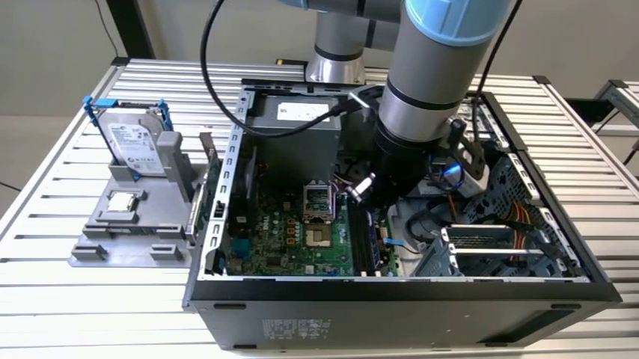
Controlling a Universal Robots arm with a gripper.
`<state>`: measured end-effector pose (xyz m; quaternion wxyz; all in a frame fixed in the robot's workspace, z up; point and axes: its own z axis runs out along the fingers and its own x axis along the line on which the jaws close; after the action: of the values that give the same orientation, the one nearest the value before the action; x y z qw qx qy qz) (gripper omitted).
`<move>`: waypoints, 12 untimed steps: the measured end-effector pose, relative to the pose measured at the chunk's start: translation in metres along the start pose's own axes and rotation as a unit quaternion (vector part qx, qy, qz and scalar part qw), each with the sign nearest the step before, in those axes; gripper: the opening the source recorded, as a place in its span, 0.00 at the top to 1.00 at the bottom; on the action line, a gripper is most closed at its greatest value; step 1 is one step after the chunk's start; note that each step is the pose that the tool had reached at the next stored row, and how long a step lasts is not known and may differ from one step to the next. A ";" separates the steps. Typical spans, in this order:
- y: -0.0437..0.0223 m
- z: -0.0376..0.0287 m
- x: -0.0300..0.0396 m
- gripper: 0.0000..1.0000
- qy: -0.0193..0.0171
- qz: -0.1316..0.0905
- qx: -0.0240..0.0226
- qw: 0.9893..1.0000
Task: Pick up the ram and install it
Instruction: 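Press down the ram until it locks into place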
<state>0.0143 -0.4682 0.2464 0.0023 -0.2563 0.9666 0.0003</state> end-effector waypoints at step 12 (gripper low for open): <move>0.0000 0.0000 0.0000 1.00 0.000 -0.039 0.000 0.999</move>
<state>0.0143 -0.4682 0.2464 0.0023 -0.2937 0.9559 0.0004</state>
